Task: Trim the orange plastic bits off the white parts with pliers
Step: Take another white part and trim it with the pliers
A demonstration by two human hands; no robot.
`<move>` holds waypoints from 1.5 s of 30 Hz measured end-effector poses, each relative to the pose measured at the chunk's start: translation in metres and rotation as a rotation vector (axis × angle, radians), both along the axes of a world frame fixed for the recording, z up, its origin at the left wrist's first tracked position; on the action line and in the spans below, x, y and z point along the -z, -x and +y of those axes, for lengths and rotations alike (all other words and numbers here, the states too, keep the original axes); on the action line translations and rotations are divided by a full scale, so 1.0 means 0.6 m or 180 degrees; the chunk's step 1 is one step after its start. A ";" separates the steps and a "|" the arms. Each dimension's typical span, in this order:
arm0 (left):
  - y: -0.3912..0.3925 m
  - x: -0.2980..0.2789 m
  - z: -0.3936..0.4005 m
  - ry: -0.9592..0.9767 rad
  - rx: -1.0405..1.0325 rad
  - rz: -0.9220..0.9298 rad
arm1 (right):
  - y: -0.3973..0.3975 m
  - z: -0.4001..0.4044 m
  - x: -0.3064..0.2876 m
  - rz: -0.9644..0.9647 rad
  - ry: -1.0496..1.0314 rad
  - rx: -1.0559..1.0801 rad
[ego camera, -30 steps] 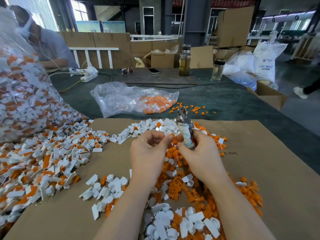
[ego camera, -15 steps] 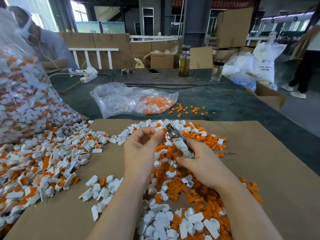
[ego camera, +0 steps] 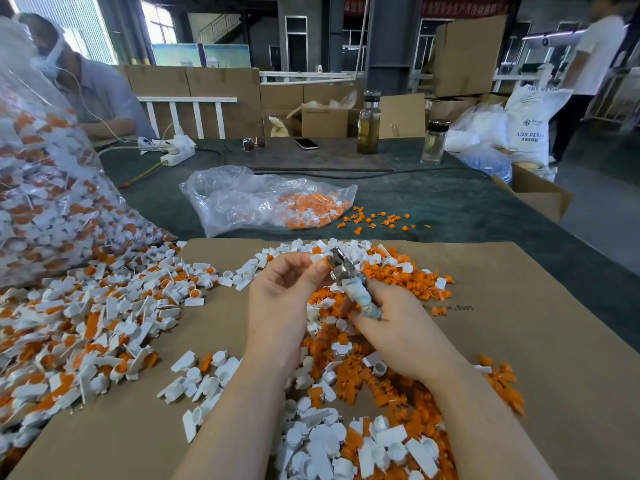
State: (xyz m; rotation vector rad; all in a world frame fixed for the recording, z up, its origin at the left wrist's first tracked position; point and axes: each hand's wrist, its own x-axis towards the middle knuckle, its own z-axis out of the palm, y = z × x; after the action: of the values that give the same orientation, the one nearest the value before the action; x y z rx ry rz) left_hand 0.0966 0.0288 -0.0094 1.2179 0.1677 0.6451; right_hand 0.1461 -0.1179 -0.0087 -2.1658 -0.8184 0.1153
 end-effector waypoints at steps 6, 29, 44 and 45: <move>-0.003 0.001 -0.001 0.0118 -0.0038 0.0024 | 0.001 0.005 0.007 -0.0028 0.0000 0.0084; 0.028 -0.004 0.124 0.3628 -0.0626 -0.0184 | -0.018 0.002 0.023 -0.0842 0.0381 0.1096; 0.036 0.013 0.173 0.4255 -0.0794 -0.1127 | -0.023 -0.001 0.021 -0.0836 0.0598 0.1246; 0.036 0.009 0.167 0.3886 -0.0648 -0.0752 | -0.024 -0.001 0.021 -0.0840 0.0607 0.1250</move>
State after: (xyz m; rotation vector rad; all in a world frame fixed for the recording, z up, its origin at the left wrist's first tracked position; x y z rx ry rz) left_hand 0.0750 0.1291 -0.0149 -0.0522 0.4121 0.6802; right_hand 0.1603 -0.1183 -0.0211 -2.5158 -0.5241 -0.3091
